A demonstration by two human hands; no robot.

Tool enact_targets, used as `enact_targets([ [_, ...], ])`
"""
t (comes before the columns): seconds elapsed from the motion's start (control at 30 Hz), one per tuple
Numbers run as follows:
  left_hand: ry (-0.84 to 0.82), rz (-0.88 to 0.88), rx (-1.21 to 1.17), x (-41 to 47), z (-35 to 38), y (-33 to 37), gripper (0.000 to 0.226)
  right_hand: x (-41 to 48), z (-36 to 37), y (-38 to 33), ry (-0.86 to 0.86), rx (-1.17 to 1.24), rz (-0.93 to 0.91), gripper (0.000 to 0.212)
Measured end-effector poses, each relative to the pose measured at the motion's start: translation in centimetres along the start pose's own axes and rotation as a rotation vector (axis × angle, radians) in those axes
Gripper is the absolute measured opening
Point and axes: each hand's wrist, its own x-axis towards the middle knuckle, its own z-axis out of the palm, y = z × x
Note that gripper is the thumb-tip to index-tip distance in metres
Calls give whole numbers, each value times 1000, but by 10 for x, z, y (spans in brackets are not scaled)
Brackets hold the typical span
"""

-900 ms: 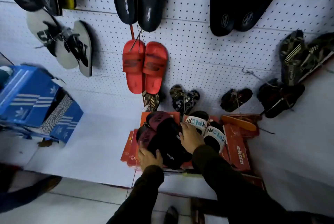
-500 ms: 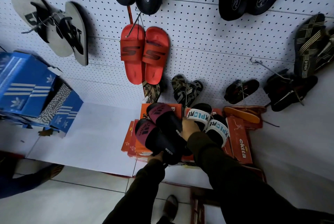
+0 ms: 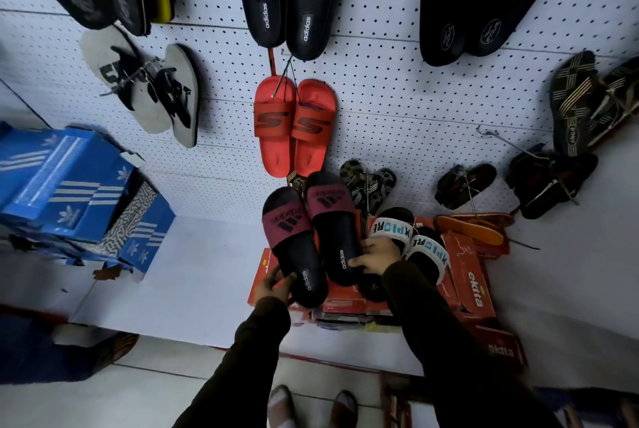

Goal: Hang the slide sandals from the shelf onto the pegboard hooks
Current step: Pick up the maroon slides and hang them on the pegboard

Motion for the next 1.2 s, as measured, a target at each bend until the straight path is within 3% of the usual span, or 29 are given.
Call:
enact_targets([
  [0.17, -34, 278, 105, -8, -1, 56, 50, -25, -5, -35, 163, 107, -231, 33],
  [0.3, -88, 452, 61, -20, 8, 106, 50, -42, -12, -76, 277, 206, -364, 53],
  [0.47, -150, 647, 24, -37, 14, 168, 51, -64, -26, -132, 367, 280, -529, 51],
  [0.83, -173, 950, -48, -63, 20, 287, 53, -117, -48, -245, 433, 389, -849, 51],
  [1.03, -151, 1070, -86, -78, 21, 350, 55, -125, -60, -299, 483, 369, -953, 50],
  [1.2, -55, 1147, 4, -77, 24, 397, 53, -109, -66, -332, 467, 375, -869, 53],
])
